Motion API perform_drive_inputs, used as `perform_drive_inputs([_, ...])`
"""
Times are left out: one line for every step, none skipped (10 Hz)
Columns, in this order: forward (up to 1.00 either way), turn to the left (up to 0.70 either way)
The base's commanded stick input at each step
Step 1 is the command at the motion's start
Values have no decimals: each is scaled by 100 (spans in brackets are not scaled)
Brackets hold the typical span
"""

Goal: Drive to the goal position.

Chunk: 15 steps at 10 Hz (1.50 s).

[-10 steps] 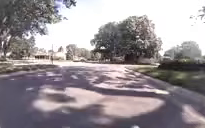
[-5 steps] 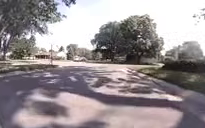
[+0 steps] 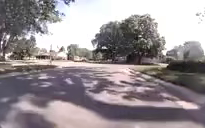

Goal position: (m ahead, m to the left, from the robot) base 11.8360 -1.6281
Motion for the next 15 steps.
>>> perform_drive_inputs([70,-22])
perform_drive_inputs([70,-24])
perform_drive_inputs([70,3])
perform_drive_inputs([70,3])
perform_drive_inputs([70,3])
perform_drive_inputs([70,3])
perform_drive_inputs([70,3])
perform_drive_inputs([70,3])
perform_drive_inputs([70,3])
perform_drive_inputs([70,3])
perform_drive_inputs([70,3])
perform_drive_inputs([70,3])
perform_drive_inputs([70,3])
perform_drive_inputs([70,3])
perform_drive_inputs([70,2])
